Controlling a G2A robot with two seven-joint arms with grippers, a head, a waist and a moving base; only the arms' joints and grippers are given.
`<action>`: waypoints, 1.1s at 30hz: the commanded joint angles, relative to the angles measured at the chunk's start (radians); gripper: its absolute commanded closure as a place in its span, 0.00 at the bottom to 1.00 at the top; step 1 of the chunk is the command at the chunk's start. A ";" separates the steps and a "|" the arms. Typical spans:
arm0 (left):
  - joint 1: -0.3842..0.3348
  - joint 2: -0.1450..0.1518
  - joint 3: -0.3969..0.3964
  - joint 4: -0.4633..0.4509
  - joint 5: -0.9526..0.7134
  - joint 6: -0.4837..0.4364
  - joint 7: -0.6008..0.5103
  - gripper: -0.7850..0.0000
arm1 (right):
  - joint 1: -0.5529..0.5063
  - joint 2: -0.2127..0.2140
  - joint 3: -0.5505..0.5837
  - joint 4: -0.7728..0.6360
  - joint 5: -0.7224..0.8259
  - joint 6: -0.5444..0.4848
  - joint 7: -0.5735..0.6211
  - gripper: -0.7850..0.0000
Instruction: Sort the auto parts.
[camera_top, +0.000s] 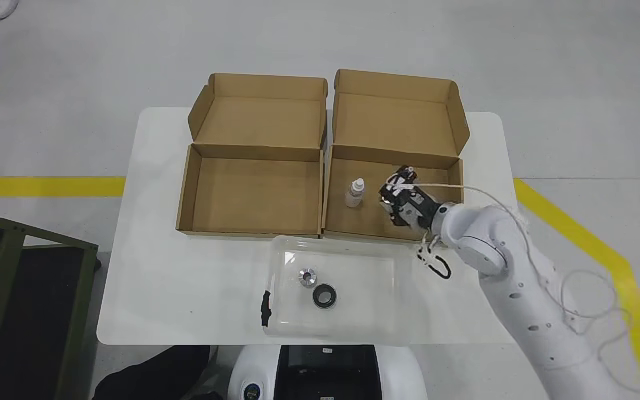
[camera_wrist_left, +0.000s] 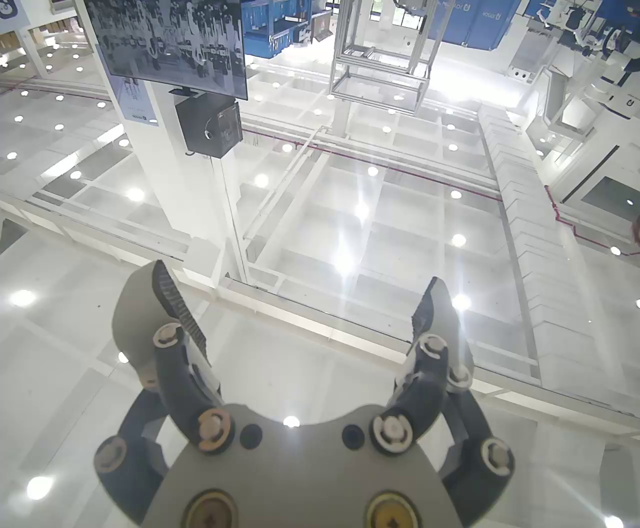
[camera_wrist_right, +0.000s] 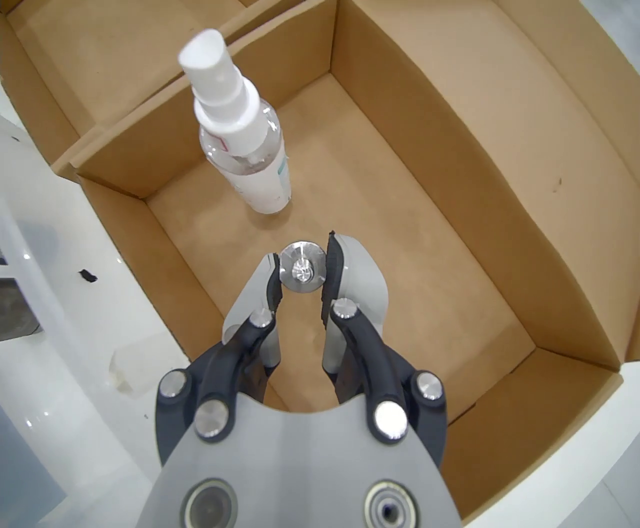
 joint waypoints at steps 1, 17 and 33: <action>0.000 0.000 0.000 0.000 0.000 0.000 0.000 0.00 | 0.016 -0.004 -0.016 0.018 -0.004 0.011 0.004 1.00; 0.000 0.000 0.000 0.000 0.000 0.000 0.000 0.00 | 0.065 -0.019 -0.074 0.090 -0.005 0.040 0.033 0.05; 0.000 0.000 0.000 0.000 0.000 0.000 0.000 0.00 | -0.117 0.021 0.085 -0.233 0.019 -0.056 0.002 0.00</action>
